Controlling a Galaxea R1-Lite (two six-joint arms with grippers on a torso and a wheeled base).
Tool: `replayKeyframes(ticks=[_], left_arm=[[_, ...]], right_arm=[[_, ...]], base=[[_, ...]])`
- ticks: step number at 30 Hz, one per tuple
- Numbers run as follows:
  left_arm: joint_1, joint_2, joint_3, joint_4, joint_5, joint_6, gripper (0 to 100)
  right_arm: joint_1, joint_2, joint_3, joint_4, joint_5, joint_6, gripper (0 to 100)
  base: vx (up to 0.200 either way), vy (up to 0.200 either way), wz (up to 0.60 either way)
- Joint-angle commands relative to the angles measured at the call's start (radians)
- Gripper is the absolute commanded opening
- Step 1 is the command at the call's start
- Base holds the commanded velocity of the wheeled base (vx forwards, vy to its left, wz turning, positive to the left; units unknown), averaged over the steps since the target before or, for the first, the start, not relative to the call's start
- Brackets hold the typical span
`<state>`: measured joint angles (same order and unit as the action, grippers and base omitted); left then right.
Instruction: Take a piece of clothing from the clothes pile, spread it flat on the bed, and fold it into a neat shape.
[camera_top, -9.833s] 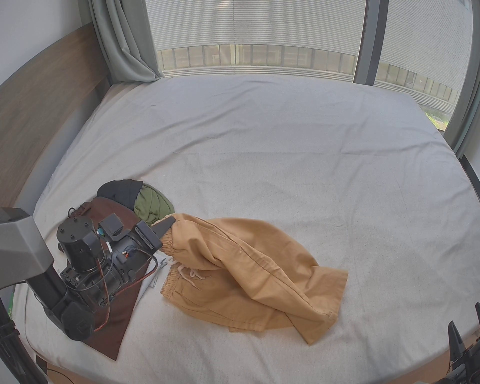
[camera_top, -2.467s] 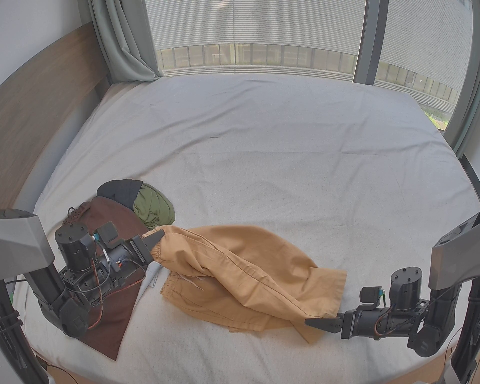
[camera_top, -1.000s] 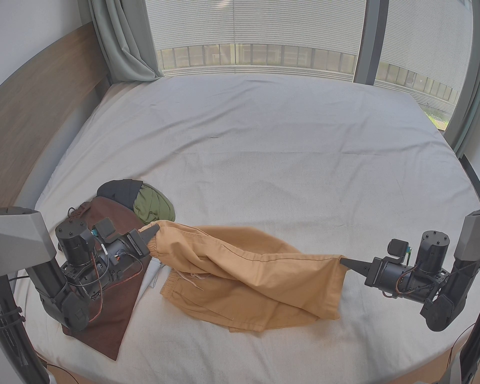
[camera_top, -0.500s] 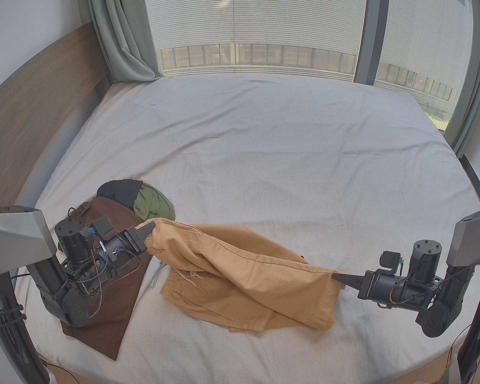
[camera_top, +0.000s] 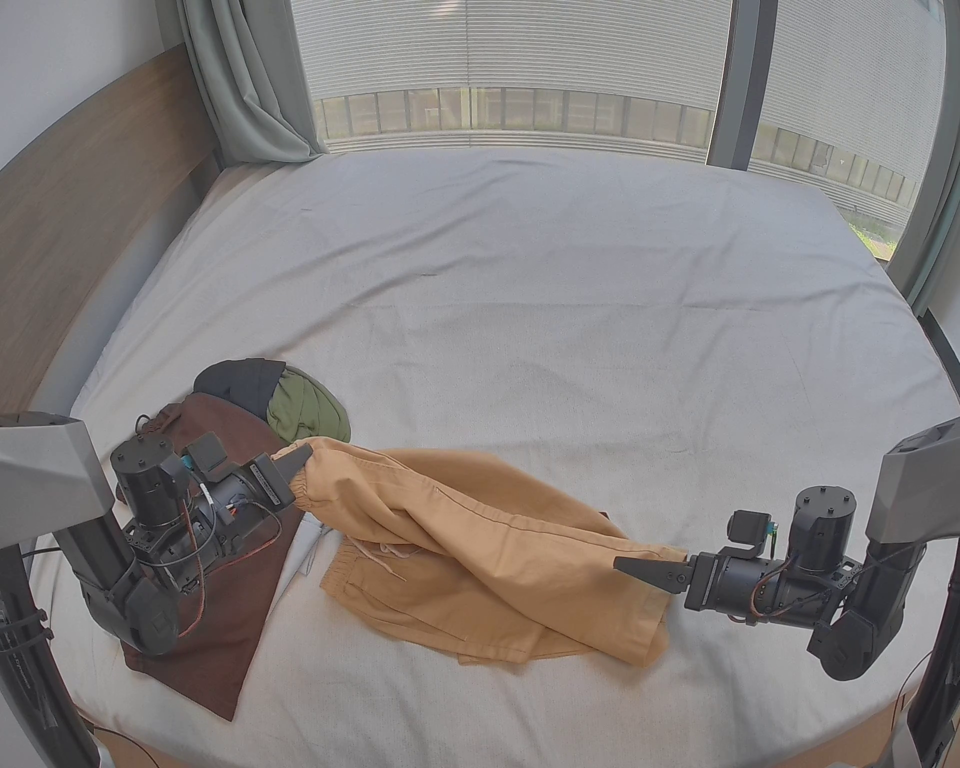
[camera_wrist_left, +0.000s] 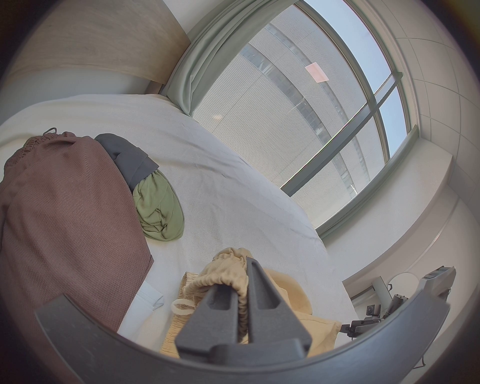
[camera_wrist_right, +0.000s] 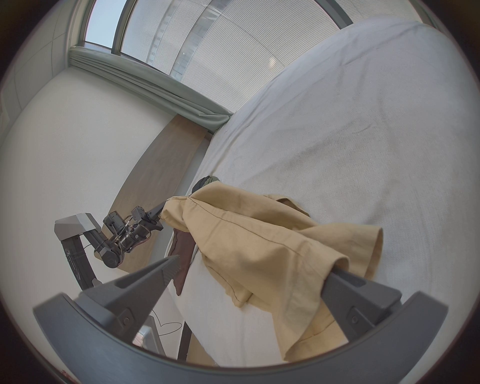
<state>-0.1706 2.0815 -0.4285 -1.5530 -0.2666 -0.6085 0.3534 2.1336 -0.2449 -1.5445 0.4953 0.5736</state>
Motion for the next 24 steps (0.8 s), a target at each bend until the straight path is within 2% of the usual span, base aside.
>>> replayKeyframes(ticks=[1,7,11,13,22,23,24], left_arm=[[-0.001,-0.001,0.002,-0.001,0.0,0.0,0],[-0.001,-0.003,0.001,-0.001,0.0,0.0,0],[-0.001,-0.003,0.001,-0.001,0.0,0.0,0],[-0.003,-0.003,0.002,-0.001,0.0,0.0,0],[-0.003,-0.008,0.001,-0.001,0.0,0.0,0],[-0.003,-0.008,0.001,-0.001,0.0,0.0,0],[-0.003,-0.008,0.001,-0.001,0.0,0.0,0]], right_arm=[[0.004,0.006,-0.027,0.0,-0.001,0.008,100],[0.036,0.011,-0.05,0.0,-0.003,0.018,100],[0.07,0.012,-0.07,0.0,-0.046,0.02,100],[0.075,0.017,-0.077,0.0,-0.066,0.022,100],[0.072,0.028,-0.082,-0.002,-0.072,0.028,100],[0.07,0.028,-0.082,-0.002,-0.072,0.026,0],[0.07,0.026,-0.082,-0.002,-0.075,0.026,0]], base=[[0.0,0.0,0.0],[0.0,0.0,0.0],[0.0,0.0,0.0],[0.0,0.0,0.0],[0.0,0.0,0.0],[0.0,0.0,0.0],[0.0,0.0,0.0]])
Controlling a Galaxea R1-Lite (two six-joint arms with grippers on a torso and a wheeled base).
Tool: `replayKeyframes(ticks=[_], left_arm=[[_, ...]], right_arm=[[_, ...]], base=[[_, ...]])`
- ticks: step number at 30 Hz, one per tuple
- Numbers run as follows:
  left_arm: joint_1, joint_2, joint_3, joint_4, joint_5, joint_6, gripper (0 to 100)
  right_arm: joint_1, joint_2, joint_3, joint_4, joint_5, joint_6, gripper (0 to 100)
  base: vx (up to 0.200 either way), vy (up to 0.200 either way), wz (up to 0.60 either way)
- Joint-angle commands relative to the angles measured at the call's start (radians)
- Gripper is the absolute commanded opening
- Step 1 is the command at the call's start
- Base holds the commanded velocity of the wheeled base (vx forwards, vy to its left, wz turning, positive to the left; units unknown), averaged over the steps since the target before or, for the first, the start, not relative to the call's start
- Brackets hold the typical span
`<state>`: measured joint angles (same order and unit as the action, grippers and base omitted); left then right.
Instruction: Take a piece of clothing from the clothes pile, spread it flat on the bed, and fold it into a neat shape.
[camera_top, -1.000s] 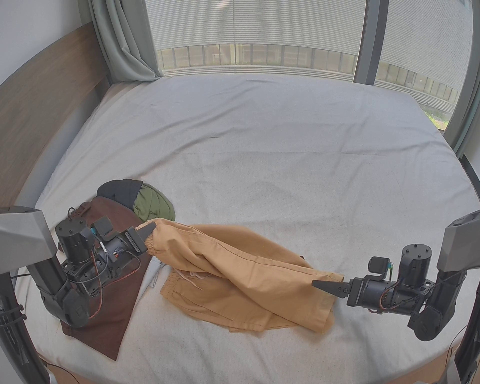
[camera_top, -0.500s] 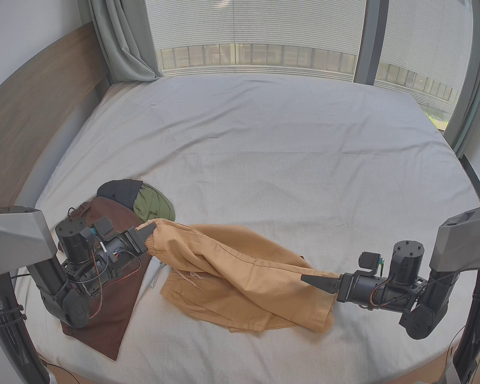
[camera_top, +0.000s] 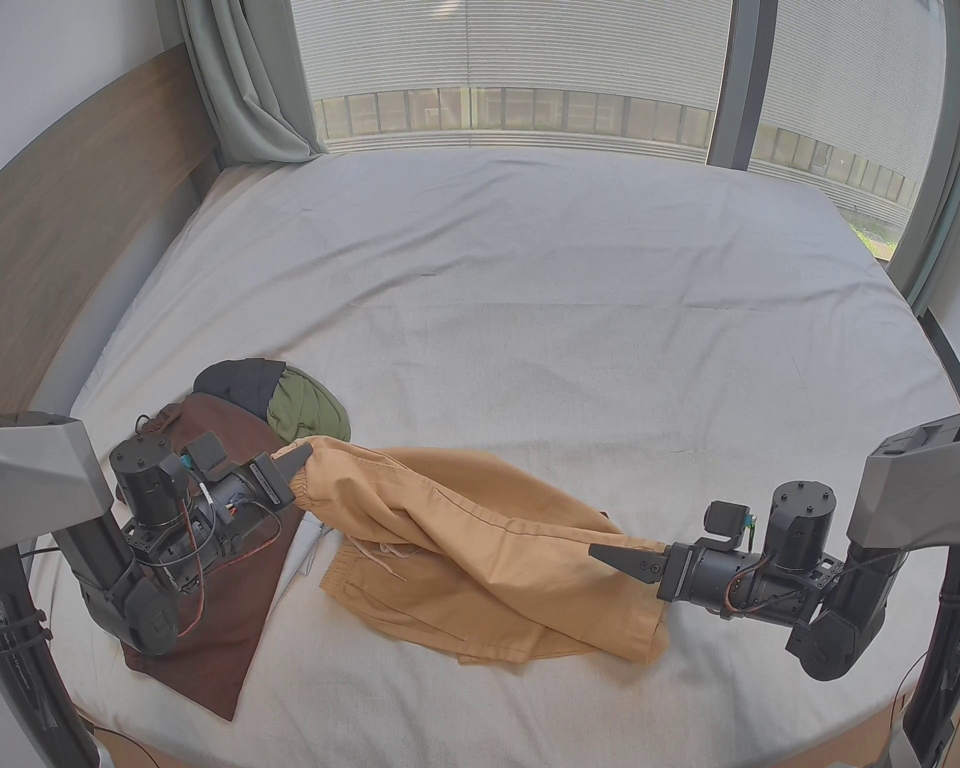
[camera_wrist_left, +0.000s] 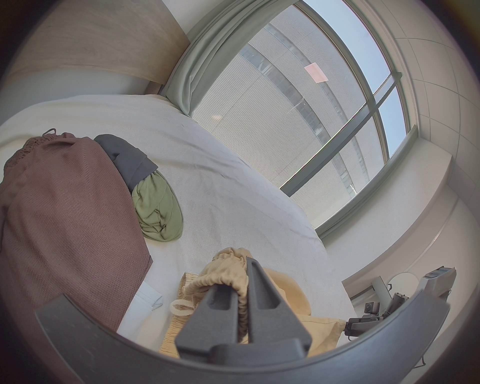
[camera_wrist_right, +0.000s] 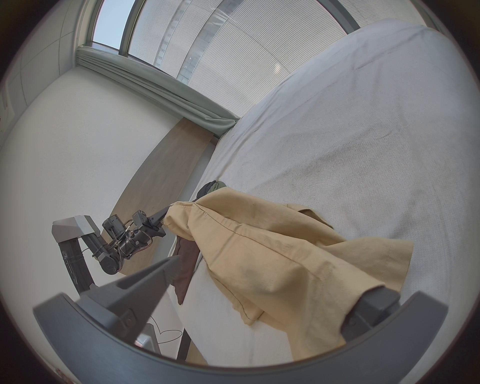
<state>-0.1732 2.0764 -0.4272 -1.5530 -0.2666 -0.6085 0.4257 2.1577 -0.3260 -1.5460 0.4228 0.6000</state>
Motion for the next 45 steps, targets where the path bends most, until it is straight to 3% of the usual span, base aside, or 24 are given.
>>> replayKeyframes(ticks=[1,18,27,39,45], left_arm=[[0.0,-0.004,-0.001,-0.001,0.0,0.0,0],[0.0,-0.053,-0.042,-0.001,-0.008,-0.033,0],[0.012,-0.113,0.03,-0.001,-0.14,0.0,0],[0.057,-0.142,0.048,-0.001,-0.18,0.061,0],[0.083,-0.196,0.1,0.001,-0.252,0.076,0]], right_arm=[[-0.002,0.002,-0.001,0.0,-0.009,0.0,0],[-0.041,-0.105,-0.051,0.003,-0.035,0.0,0],[-0.042,-0.188,-0.045,0.003,-0.03,-0.009,0],[-0.047,-0.254,-0.041,0.004,-0.03,-0.012,0],[-0.059,-0.271,-0.044,0.004,-0.027,-0.012,0]], base=[[0.0,0.0,0.0],[0.0,0.0,0.0],[0.0,0.0,0.0],[0.0,0.0,0.0],[0.0,0.0,0.0]])
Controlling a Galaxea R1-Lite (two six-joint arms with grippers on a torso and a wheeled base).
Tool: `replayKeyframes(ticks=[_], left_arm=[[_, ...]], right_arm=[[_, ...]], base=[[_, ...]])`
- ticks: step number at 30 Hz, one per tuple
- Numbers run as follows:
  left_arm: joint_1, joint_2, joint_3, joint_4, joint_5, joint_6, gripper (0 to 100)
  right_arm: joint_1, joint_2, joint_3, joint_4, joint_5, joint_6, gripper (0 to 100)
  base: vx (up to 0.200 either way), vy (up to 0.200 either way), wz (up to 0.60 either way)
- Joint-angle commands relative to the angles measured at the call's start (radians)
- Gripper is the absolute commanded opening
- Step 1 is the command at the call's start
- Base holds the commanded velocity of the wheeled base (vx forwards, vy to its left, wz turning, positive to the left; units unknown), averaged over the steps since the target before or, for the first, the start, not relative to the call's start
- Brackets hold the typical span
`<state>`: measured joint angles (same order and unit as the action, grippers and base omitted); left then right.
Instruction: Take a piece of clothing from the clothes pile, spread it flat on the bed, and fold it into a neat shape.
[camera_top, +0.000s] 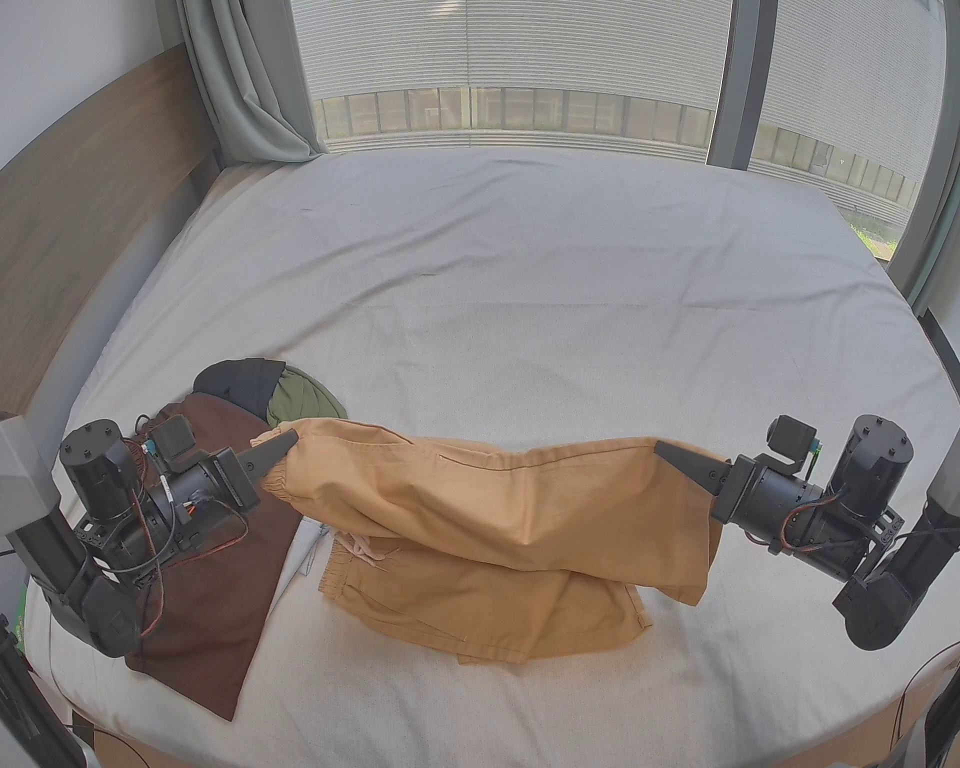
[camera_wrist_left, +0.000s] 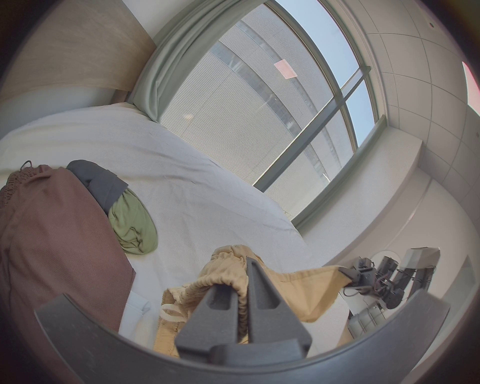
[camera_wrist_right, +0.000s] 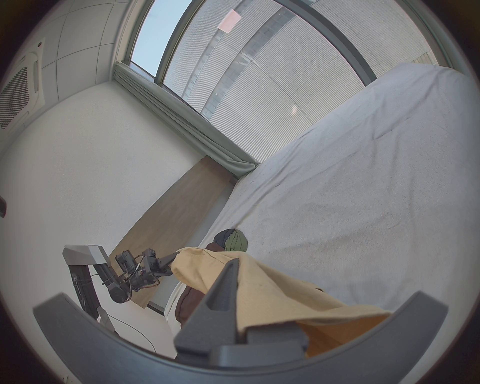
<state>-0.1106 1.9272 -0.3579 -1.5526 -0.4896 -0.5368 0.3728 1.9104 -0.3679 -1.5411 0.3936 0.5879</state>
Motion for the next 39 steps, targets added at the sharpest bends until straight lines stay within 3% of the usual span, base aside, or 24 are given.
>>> replayKeyframes(ticks=[1,4,15,39], left_arm=[[0.028,-0.059,0.042,0.0,-0.047,0.003,0],[0.051,-0.083,0.057,0.0,-0.093,0.005,0],[0.105,-0.1,0.054,0.003,-0.115,0.009,0],[0.066,-0.01,0.01,0.002,-0.087,0.081,0]], right_arm=[[-0.006,-0.027,-0.002,-0.001,0.002,0.001,0],[-0.005,-0.03,-0.002,-0.001,0.002,0.001,0],[-0.002,-0.027,-0.009,-0.002,0.002,0.001,0],[-0.041,-0.042,-0.02,-0.002,0.004,0.001,0]], base=[[0.0,0.0,0.0],[0.0,0.0,0.0],[0.0,0.0,0.0],[0.0,0.0,0.0]])
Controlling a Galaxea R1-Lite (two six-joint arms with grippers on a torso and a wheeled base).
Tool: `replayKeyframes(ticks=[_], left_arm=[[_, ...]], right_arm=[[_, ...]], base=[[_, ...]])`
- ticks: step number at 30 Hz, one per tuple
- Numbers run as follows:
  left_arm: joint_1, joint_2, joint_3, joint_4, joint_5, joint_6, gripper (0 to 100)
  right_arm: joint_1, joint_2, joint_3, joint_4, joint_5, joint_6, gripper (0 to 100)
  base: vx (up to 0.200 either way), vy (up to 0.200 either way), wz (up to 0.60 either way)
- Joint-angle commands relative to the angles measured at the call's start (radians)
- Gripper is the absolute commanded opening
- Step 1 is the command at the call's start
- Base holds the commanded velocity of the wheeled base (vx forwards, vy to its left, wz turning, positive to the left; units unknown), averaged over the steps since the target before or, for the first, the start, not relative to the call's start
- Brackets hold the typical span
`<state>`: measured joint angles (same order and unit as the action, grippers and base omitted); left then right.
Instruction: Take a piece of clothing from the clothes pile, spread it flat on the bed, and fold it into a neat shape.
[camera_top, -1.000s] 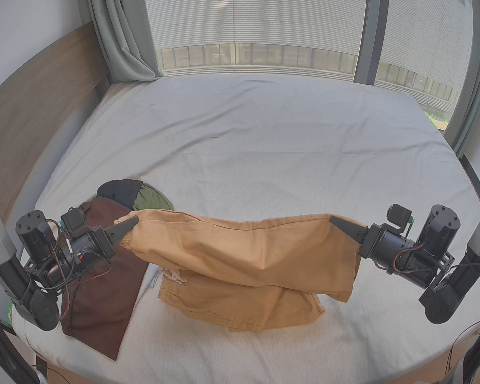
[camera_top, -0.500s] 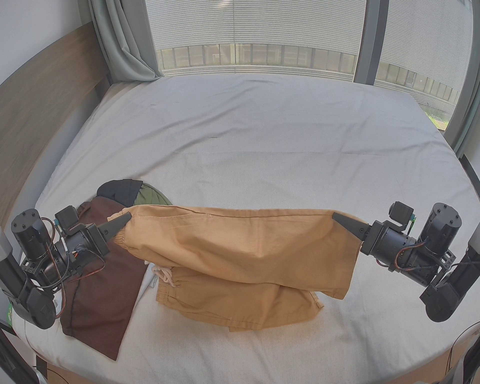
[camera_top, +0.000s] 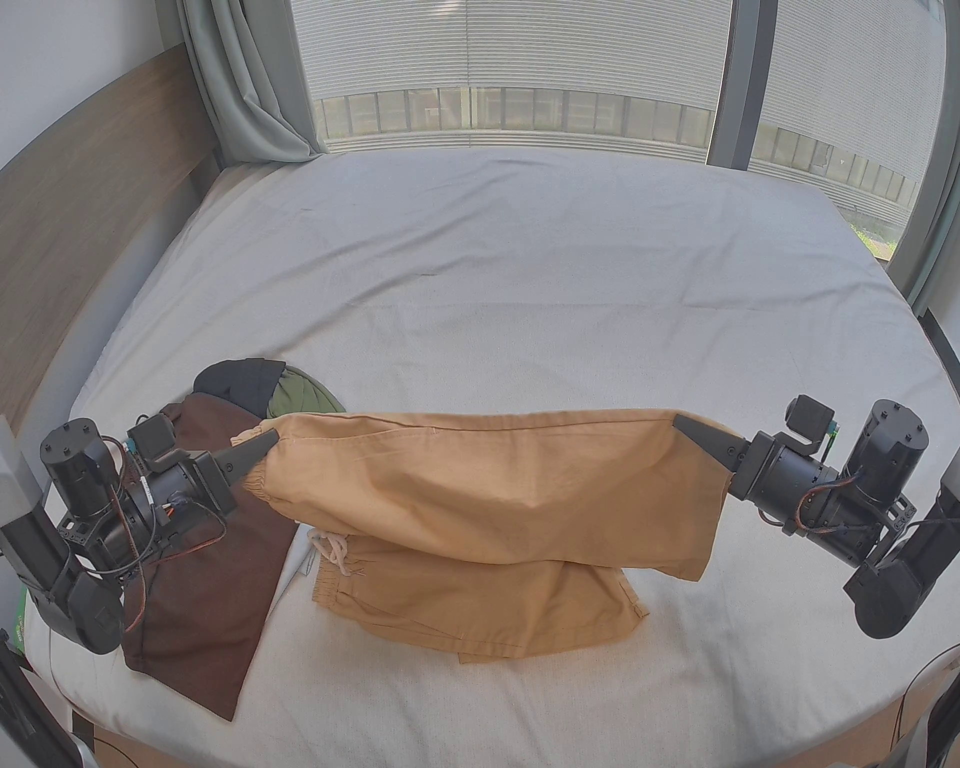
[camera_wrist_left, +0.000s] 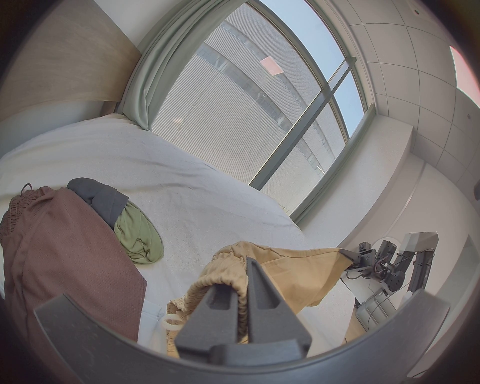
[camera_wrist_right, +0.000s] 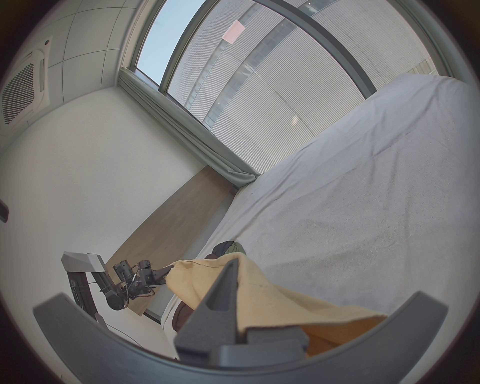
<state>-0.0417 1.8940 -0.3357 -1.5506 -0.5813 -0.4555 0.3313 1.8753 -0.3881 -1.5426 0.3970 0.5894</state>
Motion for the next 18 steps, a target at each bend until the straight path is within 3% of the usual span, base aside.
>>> replayKeyframes(ticks=[1,10,18], left_arm=[[-0.003,0.027,-0.019,0.0,0.009,0.0,0],[-0.001,0.056,-0.068,-0.002,0.078,-0.003,0],[0.005,0.062,-0.078,-0.002,0.081,-0.003,0]], right_arm=[[0.0,-0.008,0.0,-0.001,0.0,-0.002,0],[-0.035,-0.021,-0.005,-0.001,0.005,-0.002,0],[-0.063,-0.021,-0.011,0.001,0.008,-0.002,0]], base=[[0.0,0.0,0.0],[0.0,0.0,0.0],[0.0,0.0,0.0]])
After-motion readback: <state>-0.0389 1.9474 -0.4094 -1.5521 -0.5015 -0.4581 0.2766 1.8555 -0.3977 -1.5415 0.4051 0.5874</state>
